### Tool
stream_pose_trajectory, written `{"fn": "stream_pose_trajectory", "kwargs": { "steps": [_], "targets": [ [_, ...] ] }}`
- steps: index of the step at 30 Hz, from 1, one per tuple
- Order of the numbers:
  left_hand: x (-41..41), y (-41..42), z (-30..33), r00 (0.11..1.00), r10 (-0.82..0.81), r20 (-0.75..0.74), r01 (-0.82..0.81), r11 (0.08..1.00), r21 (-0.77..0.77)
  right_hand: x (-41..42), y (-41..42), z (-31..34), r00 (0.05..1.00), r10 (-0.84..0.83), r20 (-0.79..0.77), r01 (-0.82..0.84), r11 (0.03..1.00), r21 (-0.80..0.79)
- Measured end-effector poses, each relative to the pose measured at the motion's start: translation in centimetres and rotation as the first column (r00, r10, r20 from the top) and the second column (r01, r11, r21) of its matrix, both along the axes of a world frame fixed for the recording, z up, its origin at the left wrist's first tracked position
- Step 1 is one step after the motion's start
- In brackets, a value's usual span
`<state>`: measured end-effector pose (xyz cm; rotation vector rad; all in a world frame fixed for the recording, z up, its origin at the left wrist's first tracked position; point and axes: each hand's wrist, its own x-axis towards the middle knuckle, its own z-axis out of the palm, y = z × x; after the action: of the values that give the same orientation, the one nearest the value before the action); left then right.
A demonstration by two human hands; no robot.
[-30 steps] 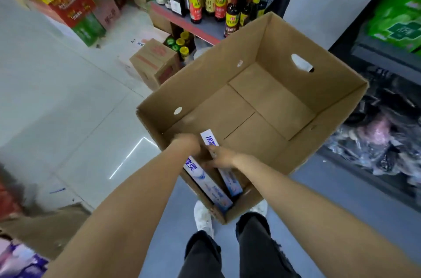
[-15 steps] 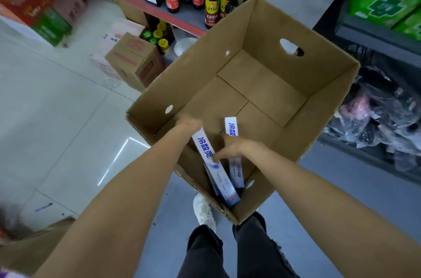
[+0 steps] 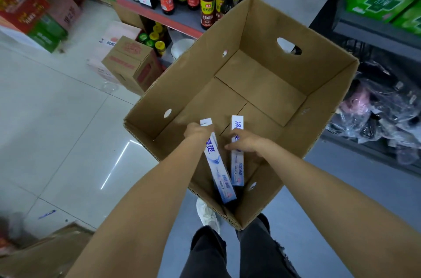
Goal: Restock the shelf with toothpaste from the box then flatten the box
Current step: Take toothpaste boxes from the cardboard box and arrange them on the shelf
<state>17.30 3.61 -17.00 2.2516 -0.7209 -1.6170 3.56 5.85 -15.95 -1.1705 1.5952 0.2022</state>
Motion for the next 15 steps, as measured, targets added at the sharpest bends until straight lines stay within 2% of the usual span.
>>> {"fn": "stream_pose_trajectory", "kwargs": {
  "steps": [2, 4, 8, 11, 15],
  "targets": [
    [-0.5, -0.7, 0.2, 0.999, -0.007, 0.046, 0.012, 0.995, -0.096, 0.3, 0.0, -0.3, 0.999, 0.003, -0.039, -0.004, 1.0, -0.021],
    [-0.8, -1.4, 0.5, 0.997, -0.055, 0.051, 0.06, 0.992, -0.113, 1.0, 0.2, -0.6, 0.997, -0.001, -0.079, -0.003, 0.999, -0.045],
    [0.3, -1.6, 0.5, 0.995, -0.103, 0.0, 0.103, 0.995, 0.014, 2.9, 0.6, -1.1, 0.978, -0.061, -0.197, 0.056, 0.998, -0.034],
    [1.7, -1.2, 0.0, 0.983, -0.18, 0.038, 0.175, 0.978, 0.116, 3.9, 0.7, -1.6, 0.959, -0.11, -0.26, 0.104, 0.994, -0.035],
    [3.3, -2.2, 0.0, 0.97, -0.203, 0.131, 0.201, 0.979, 0.031, 5.2, 1.2, -2.6, 0.939, -0.183, -0.291, 0.168, 0.983, -0.079]
  ]
}}
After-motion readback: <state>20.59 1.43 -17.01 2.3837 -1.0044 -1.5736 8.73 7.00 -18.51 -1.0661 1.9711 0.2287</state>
